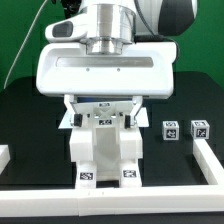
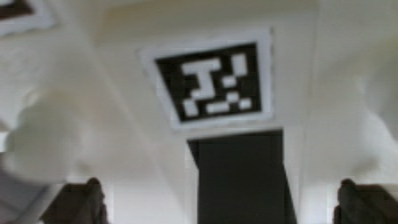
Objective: Assemble chair
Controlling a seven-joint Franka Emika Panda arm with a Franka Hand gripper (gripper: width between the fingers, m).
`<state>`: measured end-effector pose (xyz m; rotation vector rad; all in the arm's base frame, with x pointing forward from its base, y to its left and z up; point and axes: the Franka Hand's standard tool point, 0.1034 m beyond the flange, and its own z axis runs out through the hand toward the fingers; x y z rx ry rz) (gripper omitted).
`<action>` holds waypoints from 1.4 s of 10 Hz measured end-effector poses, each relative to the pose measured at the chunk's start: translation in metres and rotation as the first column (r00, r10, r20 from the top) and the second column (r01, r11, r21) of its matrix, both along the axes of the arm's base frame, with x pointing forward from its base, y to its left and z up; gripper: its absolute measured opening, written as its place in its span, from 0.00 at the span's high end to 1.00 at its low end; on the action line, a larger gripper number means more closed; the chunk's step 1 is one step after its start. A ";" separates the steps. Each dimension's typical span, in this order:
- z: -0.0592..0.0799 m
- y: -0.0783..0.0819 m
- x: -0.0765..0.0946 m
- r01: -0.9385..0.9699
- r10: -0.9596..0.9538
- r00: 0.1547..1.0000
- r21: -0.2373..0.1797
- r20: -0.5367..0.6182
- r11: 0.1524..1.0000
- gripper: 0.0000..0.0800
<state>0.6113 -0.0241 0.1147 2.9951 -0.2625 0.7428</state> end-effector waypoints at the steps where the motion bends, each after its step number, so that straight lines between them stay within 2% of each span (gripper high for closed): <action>1: 0.012 0.003 0.000 0.000 0.000 1.000 0.022 -0.013 1.000 0.19; 4: 0.044 0.030 -0.005 0.004 -0.001 0.999 0.089 -0.032 0.996 0.19; 5: 0.048 0.050 -0.014 0.031 -0.027 0.999 0.123 -0.036 0.992 0.19; 6: 0.050 0.077 -0.024 0.045 -0.040 0.998 0.153 -0.041 0.987 0.19; 7: 0.050 0.093 -0.031 0.043 -0.036 0.998 0.164 -0.045 0.985 0.19; 8: 0.049 0.087 -0.029 0.033 -0.026 0.999 0.152 -0.044 0.988 0.19; 12: 0.047 0.088 -0.031 0.032 -0.025 0.999 0.152 -0.048 0.988 0.19; 13: 0.040 0.102 -0.045 0.099 -0.082 0.992 0.193 -0.094 0.976 0.19; 14: 0.031 0.132 -0.066 0.184 -0.148 0.976 0.237 -0.161 0.954 0.19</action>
Offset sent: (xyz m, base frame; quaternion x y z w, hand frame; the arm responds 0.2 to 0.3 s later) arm -0.0228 0.0226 0.0374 0.0078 -0.0459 0.0317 0.9984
